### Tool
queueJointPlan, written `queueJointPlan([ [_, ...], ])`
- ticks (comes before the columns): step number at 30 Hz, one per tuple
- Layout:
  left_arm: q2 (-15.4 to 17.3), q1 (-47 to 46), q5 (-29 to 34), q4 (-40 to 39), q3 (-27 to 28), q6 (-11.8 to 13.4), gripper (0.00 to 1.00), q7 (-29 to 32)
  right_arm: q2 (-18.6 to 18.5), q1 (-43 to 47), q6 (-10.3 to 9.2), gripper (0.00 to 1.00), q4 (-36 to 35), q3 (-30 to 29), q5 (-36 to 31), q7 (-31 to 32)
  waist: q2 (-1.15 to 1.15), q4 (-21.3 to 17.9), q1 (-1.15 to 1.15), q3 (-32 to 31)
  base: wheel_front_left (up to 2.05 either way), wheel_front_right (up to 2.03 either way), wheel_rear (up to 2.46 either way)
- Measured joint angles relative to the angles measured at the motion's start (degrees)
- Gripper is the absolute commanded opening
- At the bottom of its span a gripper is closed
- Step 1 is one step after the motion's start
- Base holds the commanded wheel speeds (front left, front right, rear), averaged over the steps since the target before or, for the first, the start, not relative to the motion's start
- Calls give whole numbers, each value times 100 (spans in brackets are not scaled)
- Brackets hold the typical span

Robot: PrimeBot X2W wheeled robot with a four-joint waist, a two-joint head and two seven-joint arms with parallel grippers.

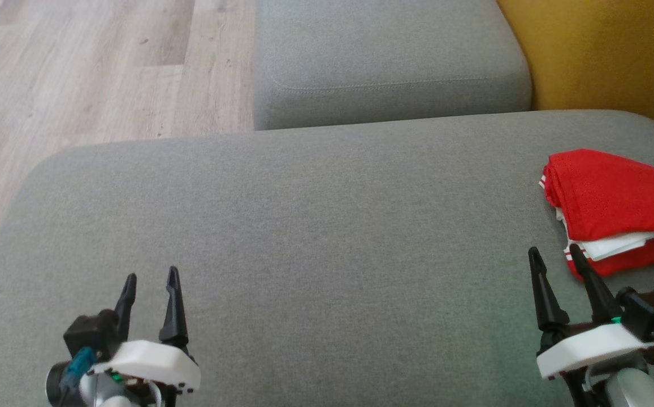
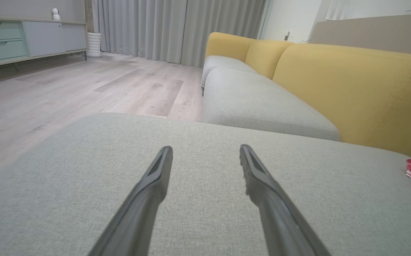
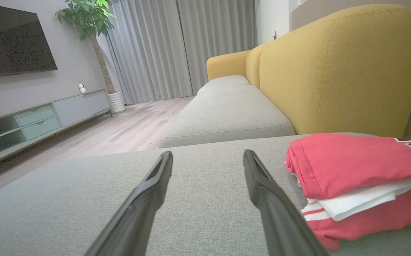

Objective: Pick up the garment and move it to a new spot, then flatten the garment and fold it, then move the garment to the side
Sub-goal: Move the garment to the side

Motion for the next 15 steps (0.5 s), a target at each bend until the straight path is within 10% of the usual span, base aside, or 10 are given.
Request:
queueJointPlan([
  [15,0,34,-5,-8,-137,81,100,0,12,-1,0,100,8,-5,-93,0,0,34,0,64,0,0,0],
])
